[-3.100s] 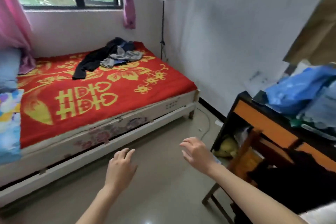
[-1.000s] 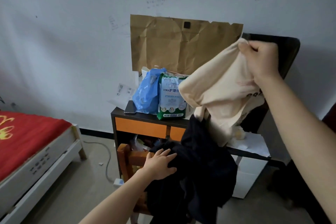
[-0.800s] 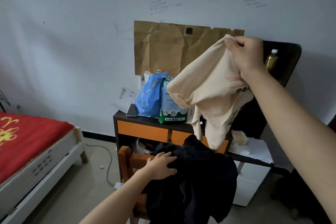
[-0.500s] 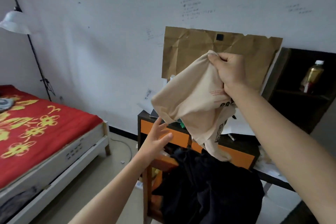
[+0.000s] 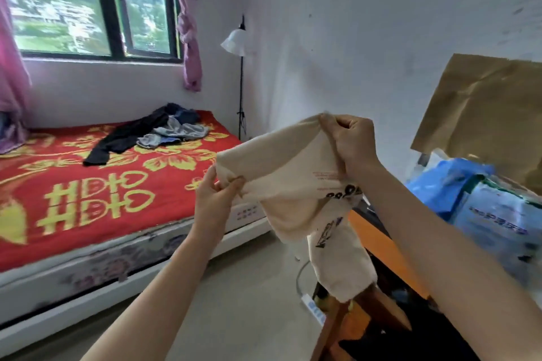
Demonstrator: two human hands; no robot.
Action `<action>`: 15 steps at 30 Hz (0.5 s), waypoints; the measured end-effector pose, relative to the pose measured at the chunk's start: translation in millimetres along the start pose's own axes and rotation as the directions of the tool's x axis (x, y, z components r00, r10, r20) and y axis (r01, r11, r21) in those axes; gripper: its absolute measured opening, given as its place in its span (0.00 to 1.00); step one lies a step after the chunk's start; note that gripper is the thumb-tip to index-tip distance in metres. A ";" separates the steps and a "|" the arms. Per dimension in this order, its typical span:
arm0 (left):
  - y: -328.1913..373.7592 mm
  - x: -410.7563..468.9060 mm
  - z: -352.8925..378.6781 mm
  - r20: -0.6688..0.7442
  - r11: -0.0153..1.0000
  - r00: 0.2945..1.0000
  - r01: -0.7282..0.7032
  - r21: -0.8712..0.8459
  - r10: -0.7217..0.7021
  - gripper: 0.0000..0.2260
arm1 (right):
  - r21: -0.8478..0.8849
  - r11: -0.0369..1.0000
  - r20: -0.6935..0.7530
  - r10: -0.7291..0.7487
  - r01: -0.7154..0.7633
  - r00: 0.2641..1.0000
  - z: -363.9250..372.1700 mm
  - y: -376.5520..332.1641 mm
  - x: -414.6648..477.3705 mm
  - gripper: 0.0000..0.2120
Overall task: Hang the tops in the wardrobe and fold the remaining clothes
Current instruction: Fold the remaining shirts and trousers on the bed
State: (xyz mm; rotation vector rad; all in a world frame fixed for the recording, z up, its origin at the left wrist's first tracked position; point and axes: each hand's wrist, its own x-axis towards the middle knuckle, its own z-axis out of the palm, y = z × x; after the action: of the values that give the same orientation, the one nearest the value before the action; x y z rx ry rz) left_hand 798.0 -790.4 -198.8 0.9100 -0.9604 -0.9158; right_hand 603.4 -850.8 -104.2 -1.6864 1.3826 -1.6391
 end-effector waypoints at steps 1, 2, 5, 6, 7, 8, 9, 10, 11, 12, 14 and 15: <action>3.6 5.1 -14.7 -0.041 1.000 0.999 -0.010 0.014 0.010 0.14 | 0.004 1.000 0.031 0.009 -0.010 0.999 16.4 5.2 1.7 0.15; 7.5 9.4 -27.6 -0.073 1.000 0.997 -0.008 0.026 0.010 0.14 | -0.013 1.000 0.064 0.010 -0.009 0.998 32.0 11.3 3.2 0.18; 15.2 30.7 -81.4 -0.226 0.992 0.973 -0.014 0.122 0.041 0.11 | -0.065 0.998 0.197 0.009 0.004 0.980 97.9 23.9 4.4 0.23; 15.6 37.3 -91.9 -0.273 0.989 0.961 0.000 0.151 0.042 0.11 | -0.104 0.994 0.229 -0.002 0.027 0.974 110.3 29.0 4.8 0.24; 17.8 48.4 -111.5 -0.339 0.983 0.939 0.009 0.183 0.054 0.10 | -0.125 0.990 0.282 -0.028 0.066 0.959 136.0 30.9 5.7 0.26; 19.0 57.8 -124.7 -0.388 0.975 0.918 0.014 0.224 0.076 0.08 | -0.166 0.979 0.332 -0.054 0.115 0.942 152.1 33.4 6.9 0.26; 21.5 68.3 -141.0 -0.425 0.962 0.899 0.018 0.271 0.103 0.03 | -0.214 0.961 0.384 -0.082 0.175 0.920 173.3 34.2 9.1 0.26; 23.7 78.7 -154.2 -0.448 0.946 0.884 0.022 0.323 0.132 0.01 | -0.275 0.933 0.439 -0.094 0.233 0.894 190.0 35.5 12.0 0.25; 26.3 91.3 -171.9 -0.459 0.926 0.873 0.021 0.376 0.166 0.02 | -0.333 0.899 0.481 -0.097 0.284 0.871 212.2 36.4 16.5 0.25; 27.5 101.7 -186.6 -0.448 0.895 0.869 0.013 0.445 0.211 0.05 | -0.390 0.861 0.510 -0.092 0.325 0.855 228.0 36.9 20.5 0.24; 30.6 119.2 -210.9 -0.386 0.798 0.873 -0.006 0.603 0.297 0.16 | -0.459 0.804 0.559 -0.069 0.378 0.826 254.6 38.2 28.3 0.24; 33.3 133.9 -229.0 -0.363 0.742 0.874 0.003 0.670 0.324 0.19 | -0.471 0.783 0.592 -0.061 0.407 0.803 279.5 38.4 34.8 0.25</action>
State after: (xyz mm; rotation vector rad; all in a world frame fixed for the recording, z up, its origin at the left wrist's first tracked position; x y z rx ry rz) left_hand 1057.7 -853.8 -201.3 1.5334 -0.9283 -0.1457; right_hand 839.0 -989.9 -181.1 -2.5298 1.4692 -0.7025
